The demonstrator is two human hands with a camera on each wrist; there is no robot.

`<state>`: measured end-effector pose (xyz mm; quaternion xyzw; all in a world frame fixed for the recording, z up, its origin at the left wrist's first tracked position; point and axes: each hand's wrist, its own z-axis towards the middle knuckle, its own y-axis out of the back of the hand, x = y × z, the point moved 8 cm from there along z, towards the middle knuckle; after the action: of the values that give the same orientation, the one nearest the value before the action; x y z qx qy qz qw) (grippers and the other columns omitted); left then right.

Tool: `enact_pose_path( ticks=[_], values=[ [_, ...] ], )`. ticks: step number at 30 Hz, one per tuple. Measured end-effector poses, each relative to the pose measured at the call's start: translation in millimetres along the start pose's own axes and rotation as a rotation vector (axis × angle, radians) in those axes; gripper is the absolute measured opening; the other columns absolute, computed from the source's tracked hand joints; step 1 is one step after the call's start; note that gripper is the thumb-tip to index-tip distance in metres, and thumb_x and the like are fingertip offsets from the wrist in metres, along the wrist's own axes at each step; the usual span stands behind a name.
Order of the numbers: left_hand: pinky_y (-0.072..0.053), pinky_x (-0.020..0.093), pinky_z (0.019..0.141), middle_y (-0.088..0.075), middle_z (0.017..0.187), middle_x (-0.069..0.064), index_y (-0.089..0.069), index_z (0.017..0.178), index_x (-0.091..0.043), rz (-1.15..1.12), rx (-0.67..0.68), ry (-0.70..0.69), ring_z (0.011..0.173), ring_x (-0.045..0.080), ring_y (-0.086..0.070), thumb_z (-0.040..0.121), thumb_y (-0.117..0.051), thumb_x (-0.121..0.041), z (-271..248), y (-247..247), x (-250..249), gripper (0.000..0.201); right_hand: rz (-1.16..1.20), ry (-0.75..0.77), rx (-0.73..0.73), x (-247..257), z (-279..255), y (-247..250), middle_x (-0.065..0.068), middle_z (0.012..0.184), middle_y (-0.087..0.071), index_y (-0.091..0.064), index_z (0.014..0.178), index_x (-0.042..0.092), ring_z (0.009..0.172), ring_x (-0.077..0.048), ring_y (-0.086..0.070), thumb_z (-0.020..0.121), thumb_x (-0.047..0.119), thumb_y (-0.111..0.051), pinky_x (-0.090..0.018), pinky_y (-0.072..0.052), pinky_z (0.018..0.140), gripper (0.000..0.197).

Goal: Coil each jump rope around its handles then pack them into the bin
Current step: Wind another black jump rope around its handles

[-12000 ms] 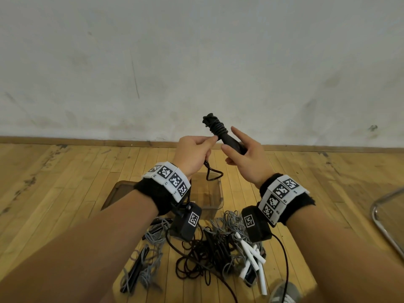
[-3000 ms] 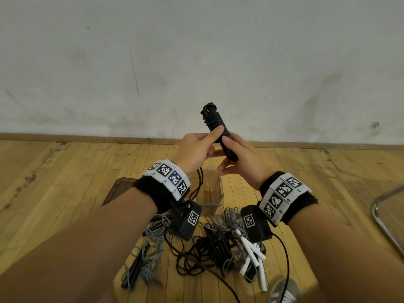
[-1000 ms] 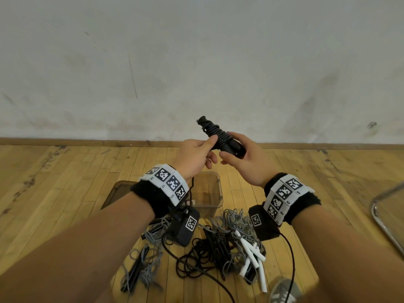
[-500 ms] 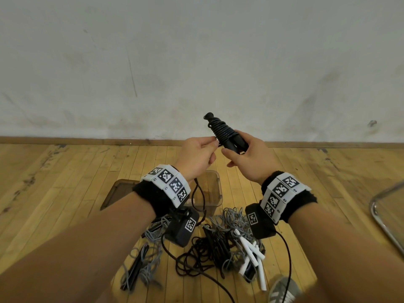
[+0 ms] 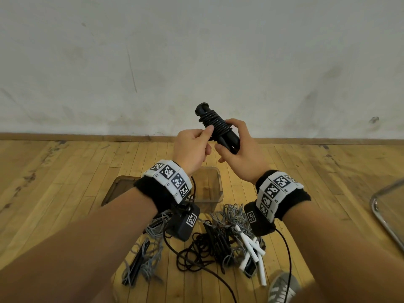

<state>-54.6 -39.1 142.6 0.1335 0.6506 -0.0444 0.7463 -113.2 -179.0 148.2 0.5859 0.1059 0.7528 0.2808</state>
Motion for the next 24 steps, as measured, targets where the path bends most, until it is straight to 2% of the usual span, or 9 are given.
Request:
enact_pose_path(
  ticks=[3,6,9,12,15,19,21,23,24],
  values=[
    [-0.037,0.019,0.044,-0.056,0.053,-0.002,-0.075,0.095,-0.004,-0.006,0.018,0.004,0.04,0.009,-0.044,0.105,-0.054,-0.035,3,2,1,0.039,0.247,-0.061,0.025,3,-1,-2,-0.005,0.11,-0.068,-0.044,0.136,0.029,0.088,-0.023,-0.073,0.109,0.034,-0.04,-0.041,-0.063,0.073,0.027],
    [-0.041,0.017,0.047,-0.06,0.055,-0.004,-0.075,0.1,-0.012,0.009,0.034,0.011,0.042,0.008,-0.049,0.105,-0.054,-0.037,3,2,2,0.034,0.3,-0.106,0.036,0,0,-2,-0.004,0.113,-0.065,-0.045,0.136,0.027,0.088,-0.018,-0.068,0.112,0.03,-0.028,-0.04,-0.062,0.077,0.03],
    [-0.044,0.018,0.052,-0.071,0.064,-0.001,-0.073,0.105,-0.018,0.009,0.046,0.043,0.05,0.011,-0.062,0.105,-0.052,-0.042,1,0,3,0.032,0.269,-0.075,0.056,1,2,-1,0.0,0.115,-0.063,-0.042,0.14,0.03,0.091,-0.014,-0.064,0.112,0.027,-0.031,-0.04,-0.059,0.082,0.03],
    [-0.045,0.02,0.052,-0.074,0.067,0.0,-0.069,0.107,-0.017,0.005,0.014,0.086,0.055,0.014,-0.069,0.103,-0.055,-0.043,0,3,6,0.03,0.209,-0.051,0.062,2,2,-2,0.007,0.108,-0.065,-0.038,0.147,0.039,0.096,-0.011,-0.063,0.11,0.028,-0.039,-0.033,-0.057,0.089,0.039],
    [-0.047,0.021,0.052,-0.073,0.064,0.0,-0.071,0.106,-0.014,0.022,-0.016,0.088,0.055,0.013,-0.069,0.103,-0.057,-0.037,1,8,8,0.027,0.1,-0.024,0.072,2,1,-4,-0.006,0.103,-0.067,-0.031,0.155,0.041,0.094,-0.023,-0.064,0.105,0.031,-0.052,-0.035,-0.056,0.089,0.055],
    [-0.047,0.023,0.057,-0.076,0.07,0.001,-0.074,0.102,-0.015,0.006,0.019,0.086,0.057,0.012,-0.067,0.103,-0.056,-0.027,-1,9,6,0.021,-0.007,-0.052,0.058,0,1,-1,0.006,0.105,-0.063,-0.028,0.159,0.029,0.092,0.0,-0.06,0.101,0.033,-0.059,-0.011,-0.044,0.081,0.066],
    [-0.045,0.024,0.059,-0.076,0.074,0.003,-0.075,0.099,-0.017,-0.044,0.06,0.105,0.057,0.013,-0.066,0.102,-0.058,-0.03,-4,4,5,0.021,-0.061,-0.054,0.033,-3,2,2,0.002,0.114,-0.063,-0.028,0.16,0.024,0.1,-0.004,-0.061,0.1,0.035,-0.062,-0.017,-0.045,0.09,0.07],
    [-0.045,0.023,0.06,-0.075,0.073,0.003,-0.077,0.096,-0.017,-0.066,0.073,0.113,0.057,0.012,-0.064,0.098,-0.063,-0.041,-7,0,5,0.029,-0.108,-0.053,0.02,-5,2,3,-0.004,0.121,-0.061,-0.03,0.159,0.024,0.106,-0.014,-0.061,0.097,0.038,-0.066,-0.03,-0.047,0.099,0.073],
    [-0.045,0.024,0.061,-0.075,0.072,0.003,-0.078,0.094,-0.016,-0.046,0.066,0.104,0.057,0.011,-0.063,0.096,-0.065,-0.048,-8,0,5,0.035,-0.118,-0.063,0.019,-7,2,3,-0.005,0.123,-0.06,-0.031,0.159,0.024,0.109,-0.015,-0.06,0.095,0.04,-0.068,-0.032,-0.047,0.101,0.075]
  ],
)
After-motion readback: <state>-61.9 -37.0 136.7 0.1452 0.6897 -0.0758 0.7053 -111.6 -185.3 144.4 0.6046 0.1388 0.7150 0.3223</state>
